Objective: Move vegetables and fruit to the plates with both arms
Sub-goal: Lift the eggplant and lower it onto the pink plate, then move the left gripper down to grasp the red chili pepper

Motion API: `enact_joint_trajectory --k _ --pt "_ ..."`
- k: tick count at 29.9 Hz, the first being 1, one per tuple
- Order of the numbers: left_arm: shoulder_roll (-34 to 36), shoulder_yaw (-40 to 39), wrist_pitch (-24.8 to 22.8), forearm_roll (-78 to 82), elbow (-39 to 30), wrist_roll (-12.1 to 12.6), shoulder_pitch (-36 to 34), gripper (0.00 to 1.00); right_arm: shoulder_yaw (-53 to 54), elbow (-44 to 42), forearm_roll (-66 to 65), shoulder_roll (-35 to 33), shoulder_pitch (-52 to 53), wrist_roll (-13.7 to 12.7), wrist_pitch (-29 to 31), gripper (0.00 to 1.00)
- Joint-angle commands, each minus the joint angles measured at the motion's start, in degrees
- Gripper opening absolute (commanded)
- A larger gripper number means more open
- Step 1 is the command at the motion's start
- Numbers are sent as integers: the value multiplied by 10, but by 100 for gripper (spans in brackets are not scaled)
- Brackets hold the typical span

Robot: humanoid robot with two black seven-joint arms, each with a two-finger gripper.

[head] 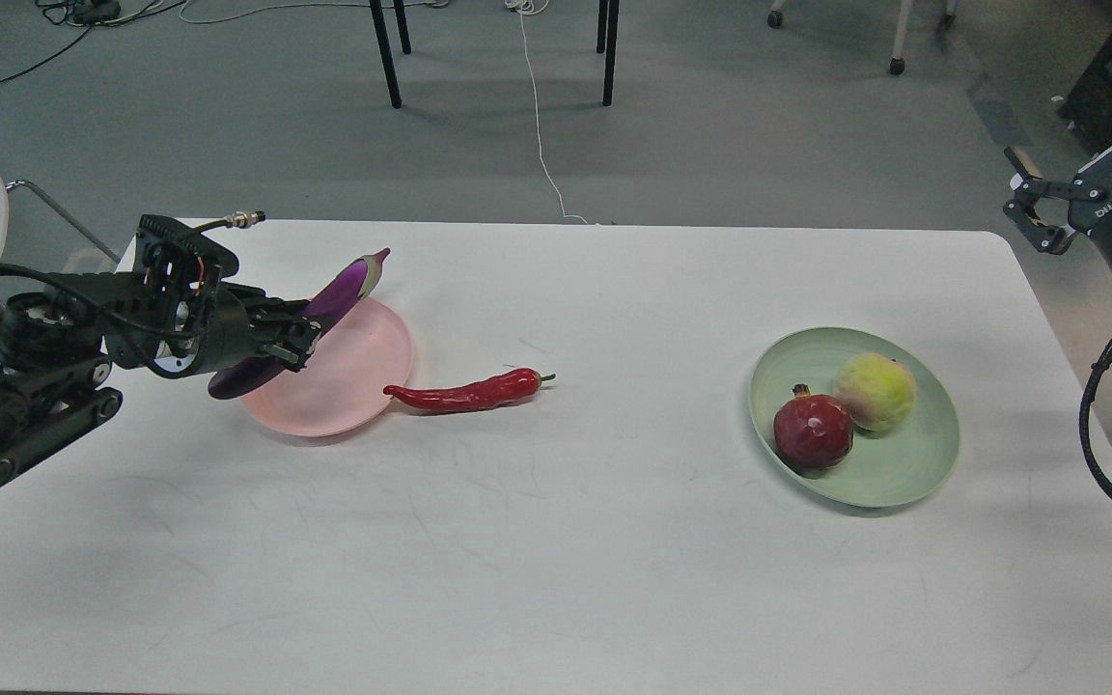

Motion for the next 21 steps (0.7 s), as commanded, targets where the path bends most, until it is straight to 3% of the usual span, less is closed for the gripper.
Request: enact_joint_trajectory --k 1,5,7,9,12,21 --pt "-4 10 5 -1 4 1 1 24 -1 0 0 -4 0 0 0 98" --pt "-5 10 6 -1 3 1 5 30 -1 1 0 -4 0 0 0 98" --pt "-6 10 6 -5 3 1 5 38 -1 2 0 -5 0 0 0 98" --pt "-13 10 6 -6 3 1 6 50 -1 4 0 -5 0 0 0 98" --pt "-19 9 8 -8 4 3 8 78 -1 5 0 -6 0 0 0 98" --pt "-18 2 38 -8 -3 0 11 93 -1 5 0 -10 0 0 0 98"
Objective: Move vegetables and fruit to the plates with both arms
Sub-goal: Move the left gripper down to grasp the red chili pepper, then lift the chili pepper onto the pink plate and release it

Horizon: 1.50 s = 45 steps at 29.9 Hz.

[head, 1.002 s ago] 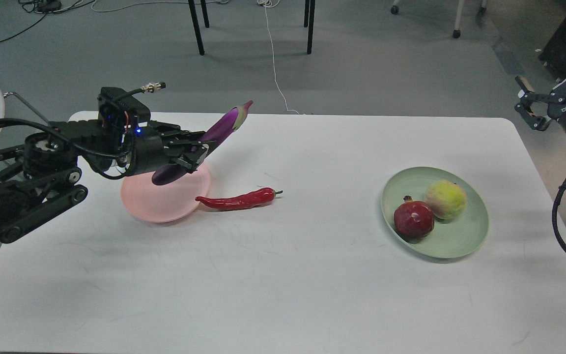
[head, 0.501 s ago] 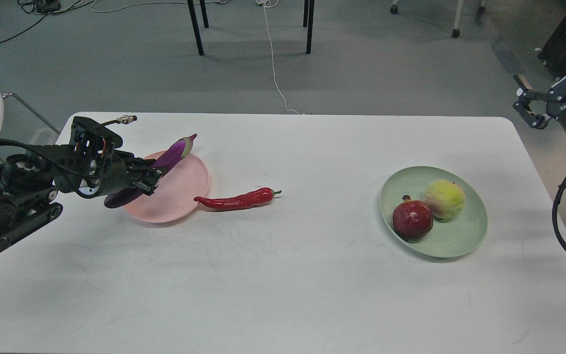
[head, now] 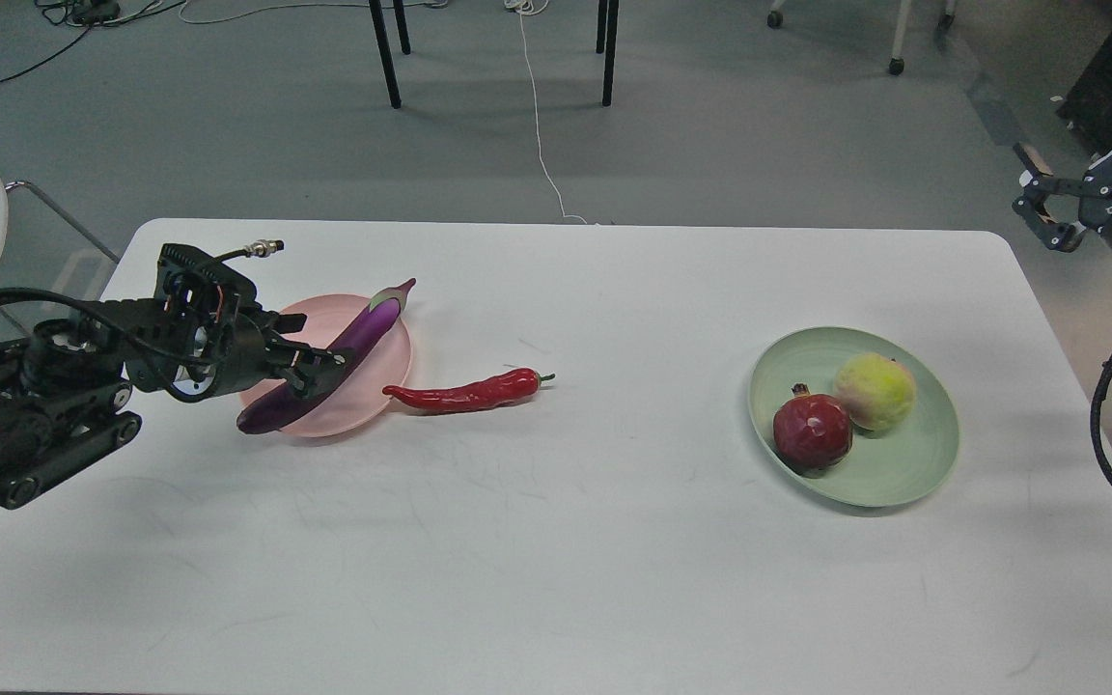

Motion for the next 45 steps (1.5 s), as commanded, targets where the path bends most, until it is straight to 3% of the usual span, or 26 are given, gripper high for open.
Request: enact_joint_trajectory --k 1,5,12,21,31,40,45 --pt "4 -11 8 -2 -7 -3 -4 94 0 0 0 0 0 0 0 98" --pt "7 -32 9 -53 -17 -5 -29 97 0 0 0 -5 -1 0 0 98" --pt "-5 -29 9 -71 -94 -25 -66 97 6 -3 4 -26 -15 1 0 98" --pt "-102 6 10 63 -128 -24 -56 95 27 -36 5 -46 -30 1 0 98" --pt "-171 83 29 83 13 -26 -43 74 29 -26 15 -47 -52 7 0 98" --pt "-182 102 38 82 48 -31 -40 67 33 -26 15 -56 -52 7 0 98" --pt "-182 103 38 82 54 -32 -39 40 33 -15 15 -59 -52 7 0 98"
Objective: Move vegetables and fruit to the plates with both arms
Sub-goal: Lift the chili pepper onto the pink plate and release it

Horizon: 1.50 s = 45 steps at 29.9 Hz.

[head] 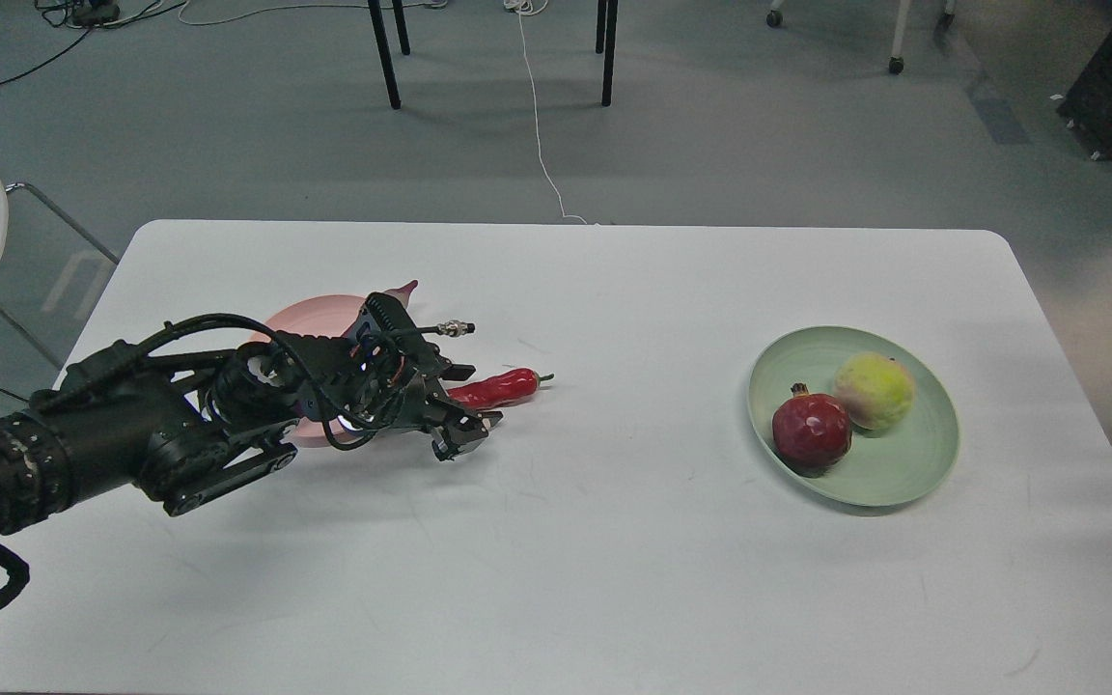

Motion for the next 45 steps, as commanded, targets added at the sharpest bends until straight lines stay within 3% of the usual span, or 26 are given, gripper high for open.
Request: enact_joint_trajectory --k 1,6,12,15,19,27,32,37,41,43,45 --pt "0 0 0 0 2 -1 0 34 0 8 0 -4 -1 0 0 98" --pt "-2 0 1 0 2 0 1 20 0 10 -1 -7 -1 1 0 98" --pt "14 -13 2 -12 -31 -6 -32 20 1 11 -1 -8 -1 1 0 98" --pt "75 -14 1 -52 -68 -26 -65 20 1 11 -1 -14 -1 1 0 98" --pt "138 -14 0 -65 -92 -30 -72 21 1 8 -1 -16 -1 1 0 98" --pt "226 -13 -2 -69 -82 -44 -73 22 0 11 -1 -17 -1 1 0 98" --pt "216 -4 -1 -70 -5 -45 -59 22 0 13 -1 -17 -1 1 0 98" --pt "192 -3 -1 -69 5 -43 -21 26 1 22 -1 -21 -1 1 0 98" --pt "182 -4 0 -70 17 -42 -10 35 -2 31 -3 -23 -2 0 0 98" --pt "168 -4 1 -70 34 -40 -7 45 -2 39 -3 -28 -2 0 0 98" --pt "160 -5 1 -71 53 -42 -7 46 -2 48 -3 -31 -1 0 0 98"
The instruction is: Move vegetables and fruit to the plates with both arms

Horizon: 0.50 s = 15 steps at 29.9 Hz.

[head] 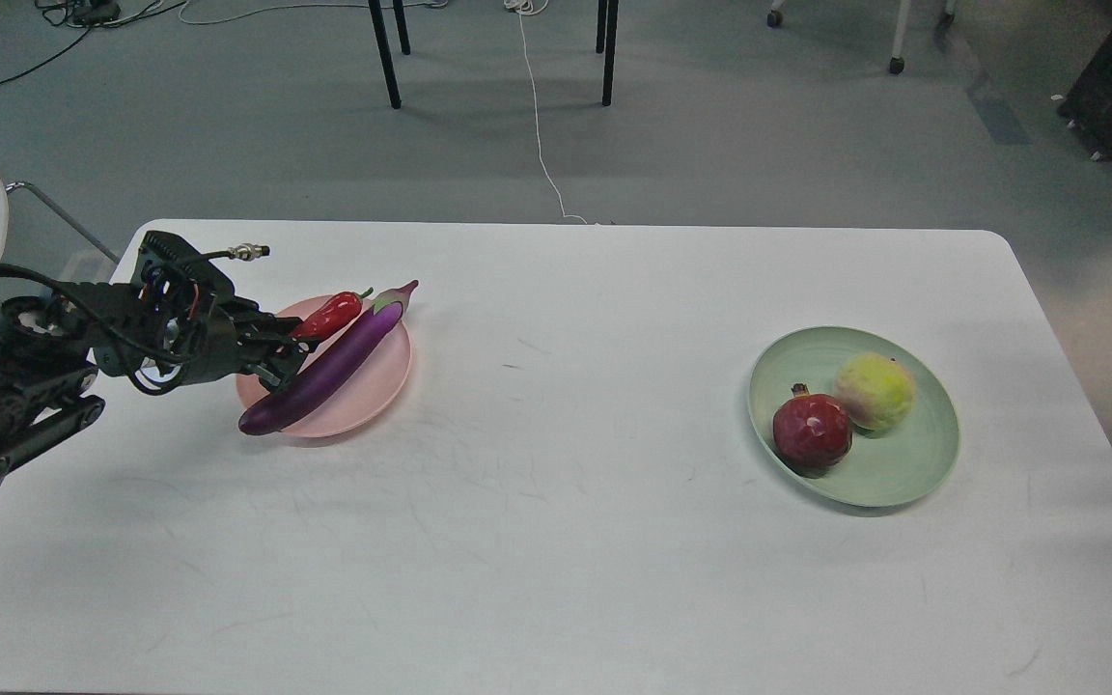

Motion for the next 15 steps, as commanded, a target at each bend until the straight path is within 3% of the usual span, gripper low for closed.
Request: enact_joint_trajectory --k 1,5,9,13,15 --pt "-15 -2 1 -1 28 -2 1 46 1 16 0 -7 1 -1 0 98" --pt "-15 -5 1 -1 31 -4 0 47 1 25 0 -11 1 0 0 98" --pt "-16 -12 2 -41 30 -5 -1 80 1 25 0 -12 0 -1 0 98" --pt "-13 -54 0 -192 26 -15 -6 98 1 23 0 -12 0 0 0 98" --pt "-9 -95 -5 -304 26 -25 -7 98 3 21 0 -12 1 0 0 98"
